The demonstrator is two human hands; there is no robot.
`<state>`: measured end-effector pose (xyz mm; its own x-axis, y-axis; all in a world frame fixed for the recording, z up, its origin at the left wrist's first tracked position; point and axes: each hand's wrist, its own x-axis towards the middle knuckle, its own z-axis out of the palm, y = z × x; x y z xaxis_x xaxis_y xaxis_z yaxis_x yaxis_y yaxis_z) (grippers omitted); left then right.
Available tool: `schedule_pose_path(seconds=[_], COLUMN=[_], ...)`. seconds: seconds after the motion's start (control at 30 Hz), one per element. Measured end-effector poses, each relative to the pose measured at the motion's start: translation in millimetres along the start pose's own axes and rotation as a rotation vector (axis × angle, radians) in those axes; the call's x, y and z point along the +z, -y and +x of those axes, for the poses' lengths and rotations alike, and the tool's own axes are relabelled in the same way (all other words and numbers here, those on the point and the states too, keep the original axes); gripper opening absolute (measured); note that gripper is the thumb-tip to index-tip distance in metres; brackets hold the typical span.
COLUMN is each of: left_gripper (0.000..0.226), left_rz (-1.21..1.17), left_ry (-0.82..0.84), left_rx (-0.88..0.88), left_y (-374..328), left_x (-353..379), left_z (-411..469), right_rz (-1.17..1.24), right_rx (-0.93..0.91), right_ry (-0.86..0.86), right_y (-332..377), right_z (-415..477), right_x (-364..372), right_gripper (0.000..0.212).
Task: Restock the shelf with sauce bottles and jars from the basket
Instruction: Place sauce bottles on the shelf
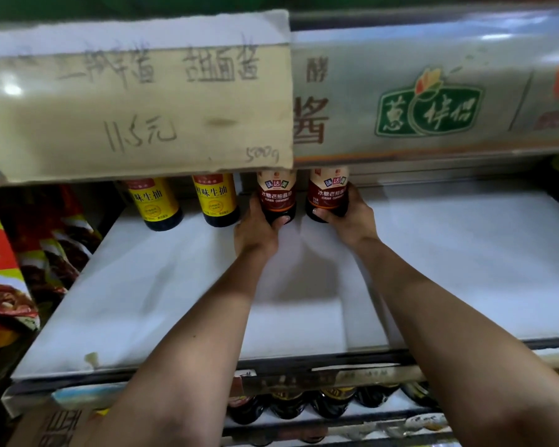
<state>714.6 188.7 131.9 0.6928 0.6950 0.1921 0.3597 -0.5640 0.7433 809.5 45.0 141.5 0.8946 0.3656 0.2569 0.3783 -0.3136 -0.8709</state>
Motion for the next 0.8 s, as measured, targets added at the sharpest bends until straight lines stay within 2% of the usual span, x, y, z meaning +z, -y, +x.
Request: schedule_pose_path(seconds=[0.17,0.33,0.5,0.57,0.63,0.7,0.77,0.8], left_gripper=[0.07,0.074,0.058,0.049,0.029,0.005,0.026,0.029], left_rz=[-0.04,-0.226,-0.389,-0.387,-0.36,-0.552,-0.76,-0.774], left_ry=[-0.002,0.03,0.02,0.016,0.008,-0.03,-0.066,-0.08], left_rx=[0.001,0.017,-0.011,-0.065,-0.136,-0.179,-0.201,-0.187], left_y=[2.2,3.2,2.9,2.5,-2.6,-10.6,-22.0,-26.4], left_x=[1.2,-7.7,-24.6,-30.9,-37.3,-45.1,-54.3,-58.9], left_z=[1.7,-4.9,-21.1,-33.1,-51.5,-78.6,-104.5,-120.1], right_rz=[0.015,0.099,0.19,0.156,0.103,0.182,0.256,0.287], right_rx=[-0.012,0.026,0.121,0.159,0.142,0.146,0.162,0.165], right_ry=[-0.004,0.021,0.05,0.079,0.117,0.19,0.287,0.345], right_y=[-1.8,-0.9,-1.3,1.1,3.7,7.7,15.8,20.8], right_z=[0.9,-3.9,-20.9,-31.3,-43.5,-60.0,-75.2,-85.2], right_x=[0.2,-4.7,-16.4,-23.5,-32.0,-40.4,-48.6,-53.6], right_gripper=[0.07,0.073,0.062,0.056,0.038,0.03,0.031,0.029])
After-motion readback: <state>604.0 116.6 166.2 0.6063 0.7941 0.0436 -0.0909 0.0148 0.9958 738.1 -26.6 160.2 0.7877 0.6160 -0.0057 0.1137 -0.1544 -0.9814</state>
